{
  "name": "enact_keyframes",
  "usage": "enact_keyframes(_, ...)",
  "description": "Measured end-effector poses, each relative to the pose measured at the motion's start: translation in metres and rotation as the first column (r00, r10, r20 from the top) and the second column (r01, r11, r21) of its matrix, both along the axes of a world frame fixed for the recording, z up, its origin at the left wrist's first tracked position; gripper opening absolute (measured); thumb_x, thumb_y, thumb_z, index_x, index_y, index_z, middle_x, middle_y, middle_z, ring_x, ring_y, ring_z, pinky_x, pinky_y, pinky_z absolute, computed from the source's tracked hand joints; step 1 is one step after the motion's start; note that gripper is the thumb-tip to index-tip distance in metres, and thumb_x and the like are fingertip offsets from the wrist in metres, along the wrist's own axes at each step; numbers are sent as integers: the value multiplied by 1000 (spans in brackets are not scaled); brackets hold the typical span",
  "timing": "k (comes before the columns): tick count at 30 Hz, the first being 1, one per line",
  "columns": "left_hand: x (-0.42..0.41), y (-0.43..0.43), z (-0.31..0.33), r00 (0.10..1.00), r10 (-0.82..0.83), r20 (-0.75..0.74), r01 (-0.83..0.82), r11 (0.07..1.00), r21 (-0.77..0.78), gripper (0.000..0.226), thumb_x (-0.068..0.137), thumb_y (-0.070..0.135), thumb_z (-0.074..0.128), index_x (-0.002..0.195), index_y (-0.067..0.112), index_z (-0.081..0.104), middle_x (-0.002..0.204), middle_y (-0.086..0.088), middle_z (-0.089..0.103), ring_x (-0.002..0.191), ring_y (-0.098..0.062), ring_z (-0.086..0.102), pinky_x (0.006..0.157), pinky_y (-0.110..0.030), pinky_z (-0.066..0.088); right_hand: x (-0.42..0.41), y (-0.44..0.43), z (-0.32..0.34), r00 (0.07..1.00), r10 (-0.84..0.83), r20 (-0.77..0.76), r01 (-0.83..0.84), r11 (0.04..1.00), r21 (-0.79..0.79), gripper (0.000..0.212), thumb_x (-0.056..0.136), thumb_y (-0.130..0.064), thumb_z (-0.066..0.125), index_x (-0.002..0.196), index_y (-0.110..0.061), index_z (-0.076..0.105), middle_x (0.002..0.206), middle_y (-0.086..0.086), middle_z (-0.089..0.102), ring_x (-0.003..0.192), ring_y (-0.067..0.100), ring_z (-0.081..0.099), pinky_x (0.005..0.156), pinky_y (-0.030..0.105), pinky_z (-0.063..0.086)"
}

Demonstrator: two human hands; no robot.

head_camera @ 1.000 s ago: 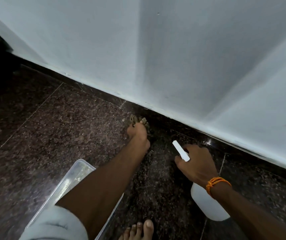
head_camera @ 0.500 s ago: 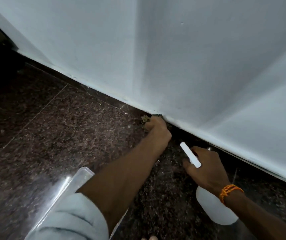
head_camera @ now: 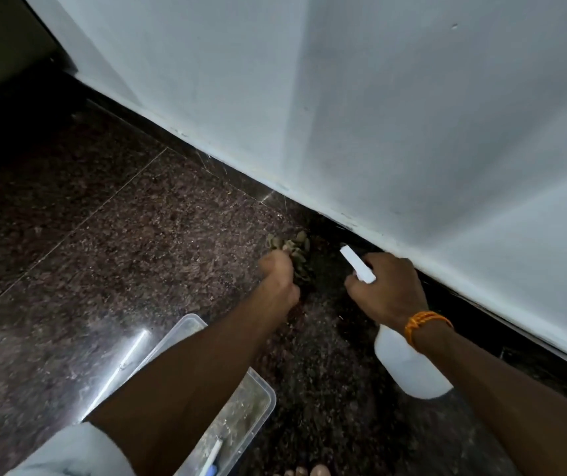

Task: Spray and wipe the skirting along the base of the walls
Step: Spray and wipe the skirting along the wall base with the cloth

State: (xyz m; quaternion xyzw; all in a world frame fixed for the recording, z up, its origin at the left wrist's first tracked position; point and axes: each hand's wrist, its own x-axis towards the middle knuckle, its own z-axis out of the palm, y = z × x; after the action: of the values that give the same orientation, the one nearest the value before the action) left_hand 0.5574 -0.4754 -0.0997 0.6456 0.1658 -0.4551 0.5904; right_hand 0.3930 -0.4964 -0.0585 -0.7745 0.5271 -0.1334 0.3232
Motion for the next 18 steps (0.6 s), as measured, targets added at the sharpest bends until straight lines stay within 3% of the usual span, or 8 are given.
enact_keyframes(4, 20, 12, -9, 997, 60, -45, -59, 998, 14, 55, 103, 24, 23, 101, 1, 73, 99, -15, 74, 91, -27, 71, 77, -45, 59, 22, -3, 2, 998, 38, -46, -38, 999, 18, 38, 76, -28, 69, 55, -17, 38, 52, 3, 42, 45, 20, 40, 46, 26, 27)
enact_keyframes(8, 19, -12, 2, 995, 102, -18, -102, 995, -12, 51, 100, 24, 26, 94, 2, 71, 101, -17, 73, 89, -30, 70, 79, -47, 59, 17, 0, -1, 996, 33, -84, -28, 998, 53, 36, 75, -38, 71, 62, -15, 47, 58, 3, 50, 50, 21, 49, 47, 28, 33)
enact_keyframes(11, 7, -48, 27, 999, 49, 4, -48, 998, -40, 46, 95, 27, 33, 113, -2, 64, 121, -21, 65, 102, -35, 66, 85, -48, 57, -1, 3, -1, 994, 46, -101, -40, 997, 68, 36, 77, -37, 73, 66, -11, 51, 59, 6, 51, 50, 21, 47, 47, 30, 34)
enact_keyframes(14, -10, -67, 48, 959, -197, 206, 187, 980, 67, 38, 104, 14, 36, 138, -2, 45, 141, -16, 49, 128, -32, 49, 82, -18, 54, -15, 1, 0, 997, 9, -76, -4, 997, 76, 35, 78, -28, 73, 63, -11, 45, 57, 9, 48, 48, 21, 42, 46, 30, 29)
enact_keyframes(16, -38, -60, 39, 840, -390, 376, 317, 917, 242, 38, 104, 14, 39, 140, 1, 41, 145, -13, 45, 131, -27, 46, 97, -23, 47, -26, 2, 1, 996, -15, -93, 21, 998, 63, 36, 78, -25, 71, 63, -8, 44, 58, 14, 50, 49, 25, 42, 48, 32, 28)
enact_keyframes(18, -55, -55, 40, 816, -494, 300, 405, 859, 315, 38, 104, 15, 35, 139, 0, 41, 143, -15, 47, 129, -29, 48, 95, -28, 48, -32, 0, 0, 996, -54, -70, 57, 998, 41, 33, 78, -22, 70, 65, -1, 48, 60, 17, 54, 52, 32, 49, 49, 34, 30)
